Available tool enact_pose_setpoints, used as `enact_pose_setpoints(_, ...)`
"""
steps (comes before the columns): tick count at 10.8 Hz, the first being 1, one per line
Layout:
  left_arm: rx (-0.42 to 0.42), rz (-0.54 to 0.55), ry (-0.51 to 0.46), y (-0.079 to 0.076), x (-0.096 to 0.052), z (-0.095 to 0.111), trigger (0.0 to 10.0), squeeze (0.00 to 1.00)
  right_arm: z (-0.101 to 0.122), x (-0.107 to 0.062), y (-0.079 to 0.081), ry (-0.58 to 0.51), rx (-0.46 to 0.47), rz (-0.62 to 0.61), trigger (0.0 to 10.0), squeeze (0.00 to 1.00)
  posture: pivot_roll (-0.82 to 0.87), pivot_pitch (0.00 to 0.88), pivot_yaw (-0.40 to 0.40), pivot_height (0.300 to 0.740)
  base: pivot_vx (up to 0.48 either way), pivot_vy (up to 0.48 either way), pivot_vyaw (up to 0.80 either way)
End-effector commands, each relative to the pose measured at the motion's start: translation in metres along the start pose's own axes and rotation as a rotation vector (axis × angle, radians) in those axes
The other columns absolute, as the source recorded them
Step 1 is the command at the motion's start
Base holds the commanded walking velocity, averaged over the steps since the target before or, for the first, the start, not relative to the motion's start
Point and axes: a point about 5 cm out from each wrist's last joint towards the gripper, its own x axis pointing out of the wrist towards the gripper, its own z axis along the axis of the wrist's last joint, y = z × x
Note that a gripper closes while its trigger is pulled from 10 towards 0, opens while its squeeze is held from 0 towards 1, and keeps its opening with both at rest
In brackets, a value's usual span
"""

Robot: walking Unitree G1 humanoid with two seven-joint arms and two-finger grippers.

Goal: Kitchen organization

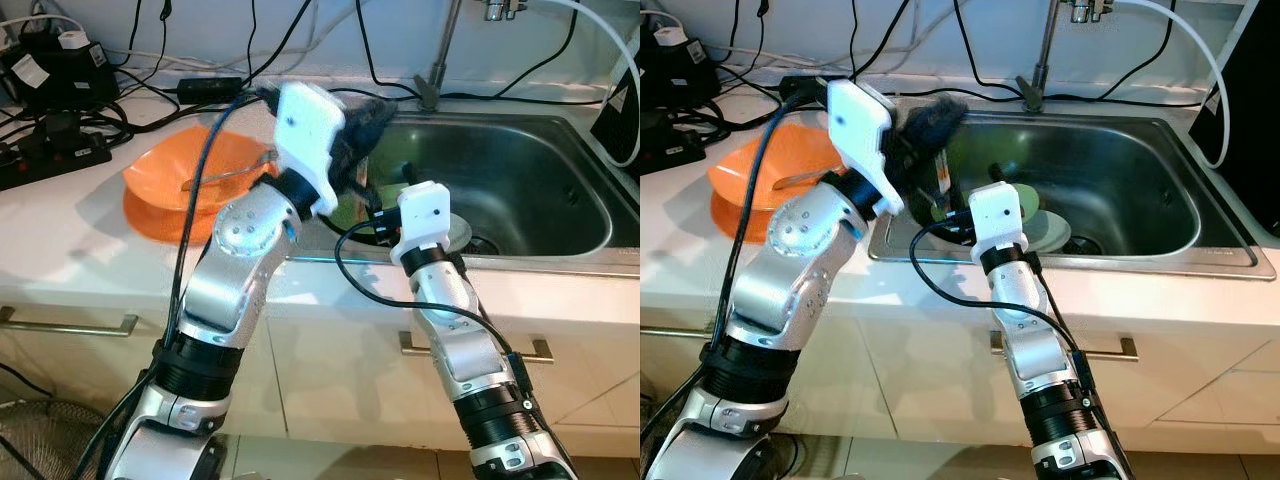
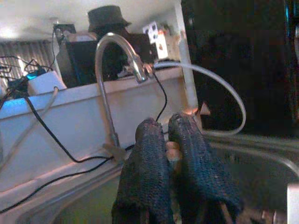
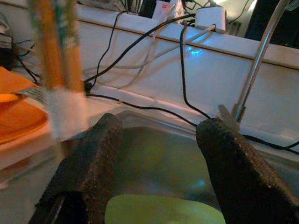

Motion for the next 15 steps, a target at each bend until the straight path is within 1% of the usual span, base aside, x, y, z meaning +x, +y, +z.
enact_pose_setpoints(1, 0.07, -0.005, 0.019, 0.0, -0.001, 0.0, 10.0, 0.0, 0.002, 0.001, -0.01, 0.004, -0.006, -0.035, 10.0, 0.0, -0.07, 0.0, 0.018, 0.74, 0.0, 0.0, 0.0)
enact_pose_setpoints(2, 0.089, 0.004, 0.027, 0.001, -0.001, -0.002, 10.0, 0.0, 0.001, 0.0, -0.012, 0.01, -0.002, -0.033, 10.0, 0.0, -0.07, 0.0, 0.019, 0.74, 0.0, 0.0, 0.0)
enact_pose_setpoints(3, 0.1, 0.015, 0.028, 0.001, -0.001, -0.003, 10.0, 0.0, 0.002, -0.001, -0.011, 0.014, 0.025, -0.006, 10.0, 0.0, -0.07, 0.0, 0.019, 0.74, 0.0, 0.0, 0.0)
enact_pose_setpoints(5, 0.119, 0.019, 0.029, 0.002, -0.001, -0.004, 10.0, 0.0, 0.002, -0.003, -0.004, 0.027, 0.079, 0.082, 10.0, 0.0, -0.07, 0.0, 0.019, 0.74, 0.0, 0.0, 0.0)
enact_pose_setpoints(7, 0.095, 0.048, 0.007, 0.004, 0.0, -0.003, 10.0, 0.0, 0.006, -0.006, 0.007, 0.017, 0.143, 0.175, 10.0, 0.0, -0.08, 0.0, 0.021, 0.74, 0.0, 0.0, 0.0)
enact_pose_setpoints(9, 0.113, 0.053, -0.002, 0.004, 0.001, -0.002, 10.0, 0.0, 0.006, -0.01, 0.014, 0.031, 0.153, 0.252, 10.0, 0.0, -0.08, 0.0, 0.022, 0.74, 0.0, 0.0, 0.0)
enact_pose_setpoints(13, 0.032, 0.044, -0.003, 0.004, 0.003, -0.002, 10.0, 0.0, 0.008, -0.008, 0.019, 0.034, 0.16, 0.267, 10.0, 0.0, -0.08, 0.0, 0.029, 0.74, 0.0, 0.0, 0.0)
enact_pose_setpoints(15, -0.026, 0.03, -0.003, 0.003, 0.004, -0.001, 10.0, 0.0, 0.008, -0.006, 0.023, 0.041, 0.147, 0.265, 10.0, 0.0, -0.07, 0.0, 0.028, 0.74, 0.0, 0.0, 0.0)
